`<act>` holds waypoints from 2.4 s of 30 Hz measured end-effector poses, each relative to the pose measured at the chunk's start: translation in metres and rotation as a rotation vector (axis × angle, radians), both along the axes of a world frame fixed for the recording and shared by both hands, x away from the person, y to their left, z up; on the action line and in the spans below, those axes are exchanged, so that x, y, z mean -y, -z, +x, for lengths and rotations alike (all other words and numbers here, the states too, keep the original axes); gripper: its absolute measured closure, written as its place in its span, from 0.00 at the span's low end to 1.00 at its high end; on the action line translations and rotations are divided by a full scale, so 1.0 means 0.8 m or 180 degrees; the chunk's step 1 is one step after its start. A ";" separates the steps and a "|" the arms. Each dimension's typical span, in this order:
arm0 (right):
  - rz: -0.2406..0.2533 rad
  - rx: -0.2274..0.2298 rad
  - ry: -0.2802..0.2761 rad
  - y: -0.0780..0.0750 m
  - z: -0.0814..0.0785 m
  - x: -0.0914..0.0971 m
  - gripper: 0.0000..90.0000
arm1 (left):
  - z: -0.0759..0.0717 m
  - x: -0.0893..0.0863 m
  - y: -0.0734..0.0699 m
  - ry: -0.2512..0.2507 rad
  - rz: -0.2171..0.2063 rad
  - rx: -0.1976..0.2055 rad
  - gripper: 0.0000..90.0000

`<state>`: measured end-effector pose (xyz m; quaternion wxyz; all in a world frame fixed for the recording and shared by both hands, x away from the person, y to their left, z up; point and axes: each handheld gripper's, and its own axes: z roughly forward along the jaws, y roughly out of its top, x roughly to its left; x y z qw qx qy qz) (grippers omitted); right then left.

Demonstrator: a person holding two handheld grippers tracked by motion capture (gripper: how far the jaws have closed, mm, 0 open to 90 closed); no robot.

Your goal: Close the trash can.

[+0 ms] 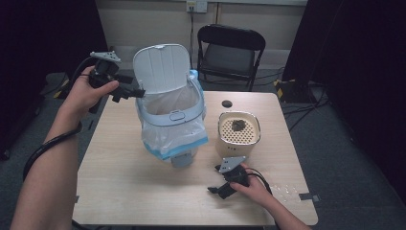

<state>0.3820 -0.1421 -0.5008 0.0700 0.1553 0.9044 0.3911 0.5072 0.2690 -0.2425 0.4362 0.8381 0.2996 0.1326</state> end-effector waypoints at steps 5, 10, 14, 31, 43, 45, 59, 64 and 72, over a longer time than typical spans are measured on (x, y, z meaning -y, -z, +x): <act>0.0003 0.0007 -0.0006 0.000 0.000 0.000 0.13 | 0.009 0.007 -0.002 -0.0048 0.0013 0.0096 0.18; 0.0003 0.0002 -0.0005 0.000 0.000 0.000 0.13 | 0.016 0.014 -0.005 -0.0050 0.0025 0.0126 0.18; 0.0001 -0.0001 -0.0003 0.000 0.000 0.000 0.13 | 0.021 0.020 -0.011 -0.0051 0.0043 0.0165 0.18; -0.0001 -0.0002 0.0001 0.000 0.000 0.000 0.13 | 0.020 0.041 -0.029 0.0106 -0.0046 0.0206 0.18; 0.0002 0.0000 -0.0002 0.000 0.000 0.000 0.13 | -0.011 0.051 -0.037 0.0356 -0.0024 0.0150 0.17; 0.0002 -0.0001 -0.0002 0.000 0.000 0.000 0.13 | -0.018 0.052 -0.039 0.0411 -0.0074 0.0167 0.17; 0.0001 0.0004 -0.0003 0.000 0.000 0.000 0.13 | -0.050 0.073 -0.035 0.0658 -0.0018 -0.0013 0.17; 0.0002 0.0006 -0.0001 0.000 0.000 0.000 0.13 | -0.057 0.082 -0.029 0.0680 0.0053 -0.0190 0.21; 0.0002 0.0008 -0.0003 0.000 0.000 0.000 0.13 | -0.057 0.088 -0.024 0.0631 -0.0049 -0.0307 0.35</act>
